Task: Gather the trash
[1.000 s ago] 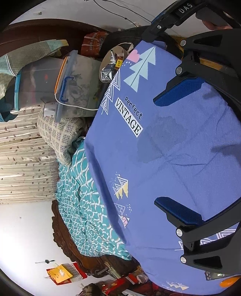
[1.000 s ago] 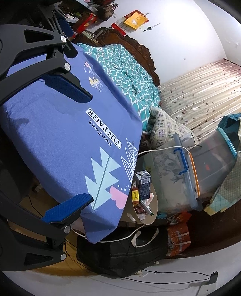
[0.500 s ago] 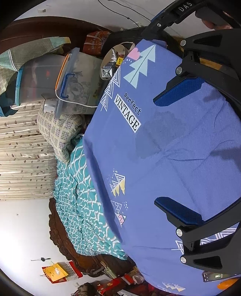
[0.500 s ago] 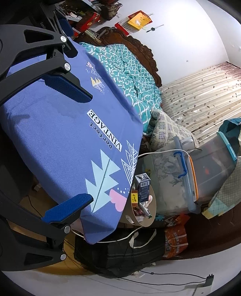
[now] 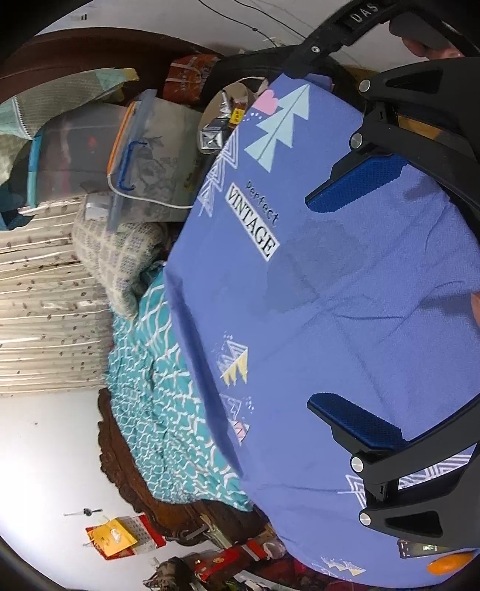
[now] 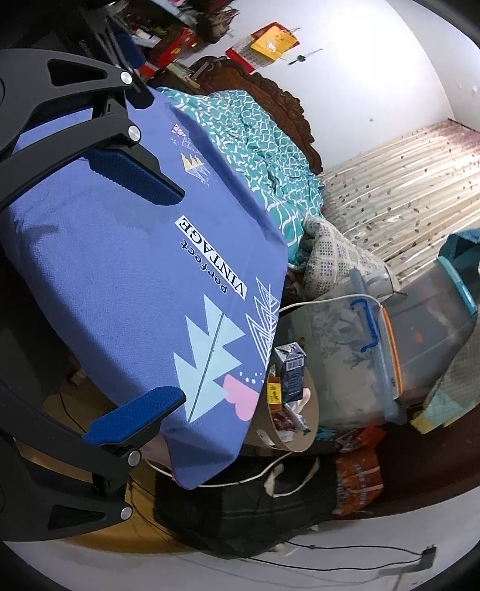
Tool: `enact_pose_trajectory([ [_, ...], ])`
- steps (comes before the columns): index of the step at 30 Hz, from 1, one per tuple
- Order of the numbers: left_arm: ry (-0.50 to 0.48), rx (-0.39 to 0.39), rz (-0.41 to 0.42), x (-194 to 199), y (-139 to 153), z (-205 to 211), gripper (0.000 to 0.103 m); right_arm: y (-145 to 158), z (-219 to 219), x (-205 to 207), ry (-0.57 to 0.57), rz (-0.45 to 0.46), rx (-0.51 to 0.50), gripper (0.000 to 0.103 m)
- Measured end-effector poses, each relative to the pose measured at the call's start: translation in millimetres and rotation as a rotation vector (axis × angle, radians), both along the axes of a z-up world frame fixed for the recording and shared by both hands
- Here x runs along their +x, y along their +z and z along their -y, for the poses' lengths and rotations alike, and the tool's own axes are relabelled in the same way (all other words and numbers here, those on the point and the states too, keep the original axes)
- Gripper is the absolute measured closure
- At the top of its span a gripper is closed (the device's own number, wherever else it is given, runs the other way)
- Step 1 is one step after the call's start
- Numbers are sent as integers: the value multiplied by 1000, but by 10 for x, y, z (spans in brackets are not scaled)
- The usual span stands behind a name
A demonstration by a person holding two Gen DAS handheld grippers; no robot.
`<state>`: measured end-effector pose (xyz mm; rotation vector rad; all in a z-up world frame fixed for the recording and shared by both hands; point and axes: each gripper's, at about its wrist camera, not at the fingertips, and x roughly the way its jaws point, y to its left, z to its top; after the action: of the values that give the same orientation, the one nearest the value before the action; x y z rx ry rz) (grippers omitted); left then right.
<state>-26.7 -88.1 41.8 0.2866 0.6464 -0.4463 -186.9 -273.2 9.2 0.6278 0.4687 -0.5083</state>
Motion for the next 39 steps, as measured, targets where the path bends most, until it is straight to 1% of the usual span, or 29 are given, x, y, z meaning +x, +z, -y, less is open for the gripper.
enact_pose_trajectory([
  [4, 7, 18, -17, 41, -38, -2, 9, 23, -29, -13, 13, 6, 2, 5],
  [9, 17, 3, -26, 53, -40, -47, 9, 92, -3, -88, 3, 16, -10, 5],
  [39, 8, 16, -55, 106, -155, 10, 9, 5, 73, -70, -2, 14, -8, 5],
])
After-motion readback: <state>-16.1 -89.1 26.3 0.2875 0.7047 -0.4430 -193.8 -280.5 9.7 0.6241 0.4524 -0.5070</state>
